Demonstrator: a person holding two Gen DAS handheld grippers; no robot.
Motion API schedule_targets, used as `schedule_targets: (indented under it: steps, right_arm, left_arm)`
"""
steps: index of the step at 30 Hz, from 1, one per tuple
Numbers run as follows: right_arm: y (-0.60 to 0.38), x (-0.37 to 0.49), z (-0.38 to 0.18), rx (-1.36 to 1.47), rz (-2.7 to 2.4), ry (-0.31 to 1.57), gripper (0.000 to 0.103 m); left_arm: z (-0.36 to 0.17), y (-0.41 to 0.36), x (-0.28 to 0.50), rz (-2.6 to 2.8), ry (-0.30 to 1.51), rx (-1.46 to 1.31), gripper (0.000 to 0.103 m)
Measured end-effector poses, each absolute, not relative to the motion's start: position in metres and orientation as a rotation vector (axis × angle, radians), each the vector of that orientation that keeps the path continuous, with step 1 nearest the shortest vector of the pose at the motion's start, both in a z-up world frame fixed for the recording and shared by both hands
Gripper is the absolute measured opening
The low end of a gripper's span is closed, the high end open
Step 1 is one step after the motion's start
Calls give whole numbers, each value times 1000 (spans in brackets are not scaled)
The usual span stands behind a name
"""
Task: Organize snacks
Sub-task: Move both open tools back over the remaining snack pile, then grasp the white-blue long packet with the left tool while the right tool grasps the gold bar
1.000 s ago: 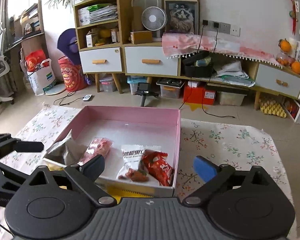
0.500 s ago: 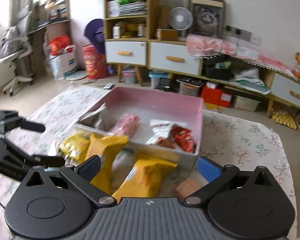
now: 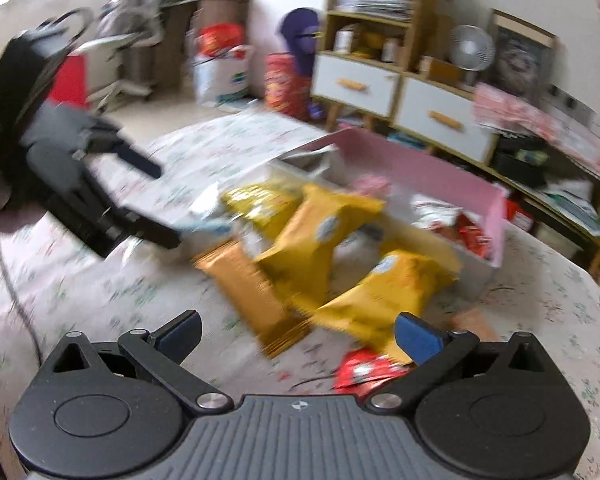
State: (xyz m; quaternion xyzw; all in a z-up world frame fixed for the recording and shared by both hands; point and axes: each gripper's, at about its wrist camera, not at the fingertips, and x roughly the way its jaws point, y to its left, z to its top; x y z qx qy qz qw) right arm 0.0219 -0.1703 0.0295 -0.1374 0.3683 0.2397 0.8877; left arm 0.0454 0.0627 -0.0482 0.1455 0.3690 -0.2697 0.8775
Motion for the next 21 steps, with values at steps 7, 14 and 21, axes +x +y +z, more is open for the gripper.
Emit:
schedule_targets:
  steps: [7, 14, 21]
  right_arm:
    - [-151, 28, 24, -264, 581, 790, 86]
    - [-142, 41, 8, -256, 595, 826, 80]
    - [-136, 55, 0, -288, 604, 846, 60]
  left_arm:
    - [-59, 59, 45, -613, 807, 310, 97]
    - [-65, 63, 51, -632, 851, 266, 93]
    - [-68, 60, 56, -640, 866, 267, 56]
